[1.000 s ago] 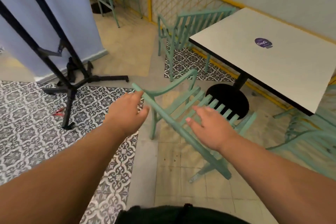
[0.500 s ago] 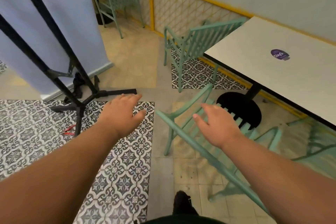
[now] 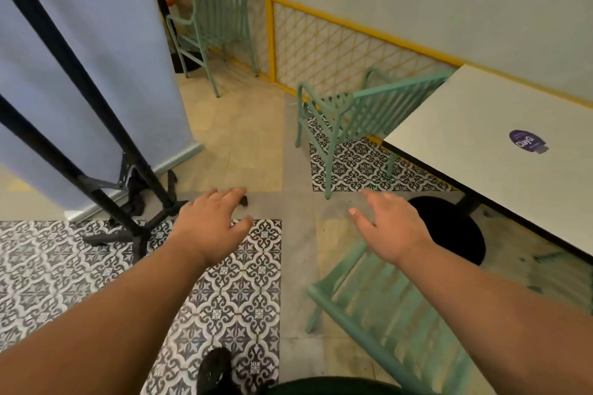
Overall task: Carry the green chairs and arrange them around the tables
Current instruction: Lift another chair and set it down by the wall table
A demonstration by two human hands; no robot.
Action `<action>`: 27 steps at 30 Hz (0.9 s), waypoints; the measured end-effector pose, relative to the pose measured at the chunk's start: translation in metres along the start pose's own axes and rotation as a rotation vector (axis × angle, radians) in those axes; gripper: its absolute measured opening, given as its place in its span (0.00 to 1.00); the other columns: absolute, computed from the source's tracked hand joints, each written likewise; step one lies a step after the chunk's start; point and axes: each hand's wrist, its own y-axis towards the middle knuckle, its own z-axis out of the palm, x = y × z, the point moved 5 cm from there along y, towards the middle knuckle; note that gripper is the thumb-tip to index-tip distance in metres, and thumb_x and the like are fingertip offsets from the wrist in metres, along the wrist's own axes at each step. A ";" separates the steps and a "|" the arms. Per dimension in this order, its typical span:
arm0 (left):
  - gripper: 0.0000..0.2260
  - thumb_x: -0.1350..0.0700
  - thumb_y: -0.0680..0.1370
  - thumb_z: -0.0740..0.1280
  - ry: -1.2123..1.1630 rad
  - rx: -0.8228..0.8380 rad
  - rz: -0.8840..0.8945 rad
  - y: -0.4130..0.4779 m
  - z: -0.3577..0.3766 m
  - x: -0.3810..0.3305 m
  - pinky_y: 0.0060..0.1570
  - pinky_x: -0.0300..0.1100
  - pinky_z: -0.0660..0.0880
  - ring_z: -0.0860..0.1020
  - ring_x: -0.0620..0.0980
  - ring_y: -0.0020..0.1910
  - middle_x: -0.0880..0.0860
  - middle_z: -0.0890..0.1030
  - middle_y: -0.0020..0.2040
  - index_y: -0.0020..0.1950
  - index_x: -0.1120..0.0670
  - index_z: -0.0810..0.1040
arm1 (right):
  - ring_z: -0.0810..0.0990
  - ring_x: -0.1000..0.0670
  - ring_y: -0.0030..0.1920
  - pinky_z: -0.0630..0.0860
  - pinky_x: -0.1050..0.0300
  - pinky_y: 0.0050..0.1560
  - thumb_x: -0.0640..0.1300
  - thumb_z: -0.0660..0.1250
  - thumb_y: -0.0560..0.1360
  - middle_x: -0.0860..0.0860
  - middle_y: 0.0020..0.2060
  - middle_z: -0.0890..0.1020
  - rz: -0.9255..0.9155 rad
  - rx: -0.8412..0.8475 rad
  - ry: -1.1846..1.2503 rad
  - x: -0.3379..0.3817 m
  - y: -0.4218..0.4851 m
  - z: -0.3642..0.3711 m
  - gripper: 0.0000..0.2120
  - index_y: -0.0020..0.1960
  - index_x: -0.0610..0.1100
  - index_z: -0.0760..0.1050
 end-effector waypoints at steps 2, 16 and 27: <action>0.31 0.38 0.82 0.56 0.013 0.006 0.028 0.030 -0.006 0.022 0.77 0.58 0.62 0.59 0.54 0.81 0.50 0.65 0.81 0.83 0.45 0.56 | 0.70 0.41 0.73 0.67 0.44 0.73 0.62 0.56 0.82 0.43 0.71 0.75 0.040 -0.023 0.000 0.014 0.024 0.004 0.30 0.77 0.46 0.66; 0.31 0.36 0.82 0.52 0.099 0.078 0.312 0.214 -0.062 0.091 0.79 0.57 0.59 0.58 0.54 0.82 0.49 0.62 0.83 0.84 0.44 0.54 | 0.71 0.42 0.73 0.67 0.44 0.74 0.64 0.55 0.82 0.44 0.72 0.75 0.311 -0.154 0.124 0.080 0.125 -0.010 0.31 0.78 0.47 0.67; 0.33 0.36 0.79 0.50 0.061 0.080 0.341 0.371 -0.078 0.051 0.78 0.54 0.59 0.57 0.54 0.82 0.48 0.63 0.82 0.83 0.45 0.56 | 0.72 0.43 0.72 0.68 0.45 0.73 0.63 0.54 0.82 0.44 0.71 0.76 0.369 -0.140 0.078 0.022 0.264 -0.035 0.30 0.77 0.46 0.67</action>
